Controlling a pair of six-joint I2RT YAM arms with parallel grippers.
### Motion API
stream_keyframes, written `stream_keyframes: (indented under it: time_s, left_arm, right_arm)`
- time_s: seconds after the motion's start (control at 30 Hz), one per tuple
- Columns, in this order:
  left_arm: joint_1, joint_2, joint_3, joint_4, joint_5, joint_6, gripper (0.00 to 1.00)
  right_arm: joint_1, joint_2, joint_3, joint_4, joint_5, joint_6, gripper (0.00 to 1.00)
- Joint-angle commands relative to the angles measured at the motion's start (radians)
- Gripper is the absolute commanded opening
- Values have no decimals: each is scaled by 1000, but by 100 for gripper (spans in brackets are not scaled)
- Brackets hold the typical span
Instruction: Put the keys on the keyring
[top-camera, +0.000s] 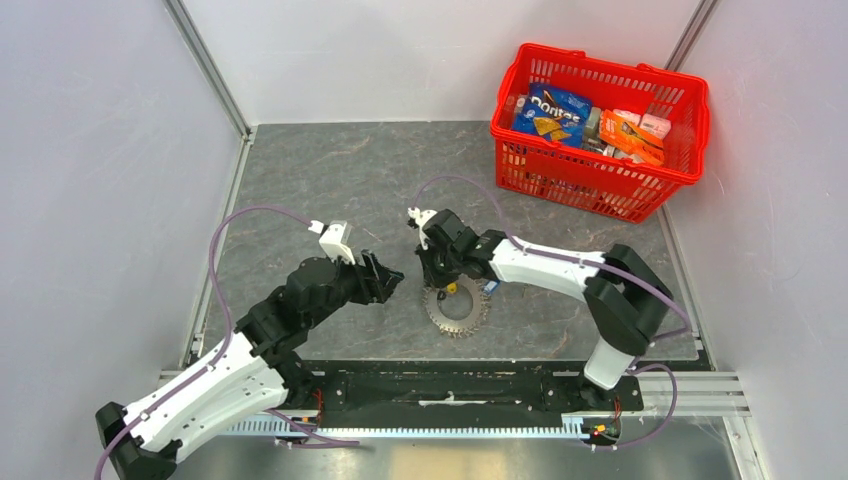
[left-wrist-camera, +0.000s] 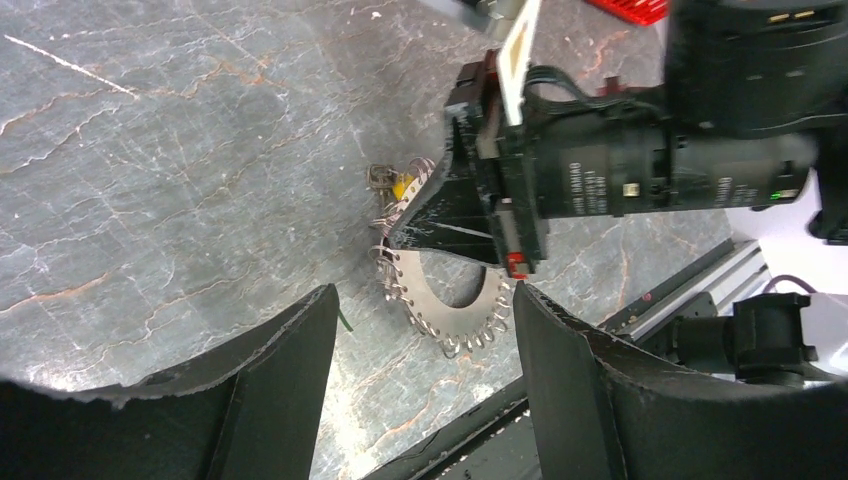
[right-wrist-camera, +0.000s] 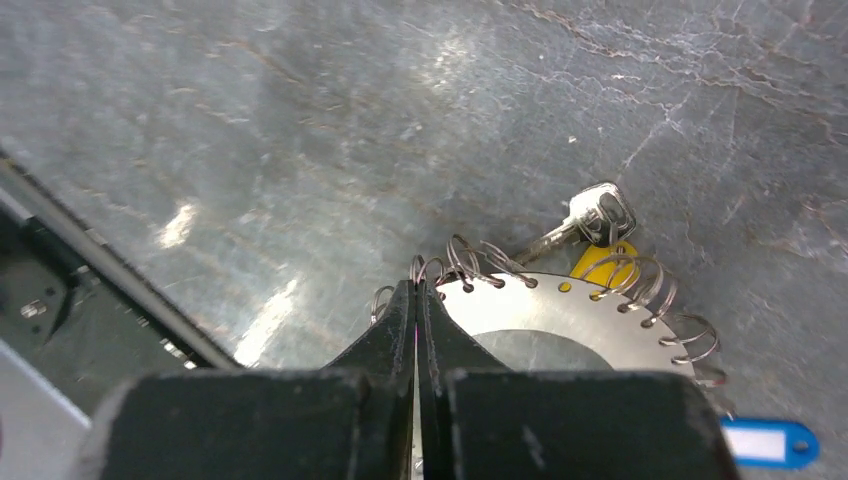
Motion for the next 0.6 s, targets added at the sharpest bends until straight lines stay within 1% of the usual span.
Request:
stream_keyframes:
  time_s: [0.0, 0.3, 0.33, 0.57]
  left_arm:
    - [5, -49, 15, 19, 33, 16, 72]
    - [5, -105, 31, 69, 143, -1, 73]
    - [5, -109, 34, 80, 183, 0, 73]
    - [6, -143, 35, 184, 344, 22, 73]
  right_arm:
    - [12, -160, 18, -31, -28, -23, 0]
    - [12, -377, -6, -103, -174, -61, 0]
    - [12, -400, -3, -118, -188, -68, 0]
    - [12, -536, 13, -187, -324, -91, 0]
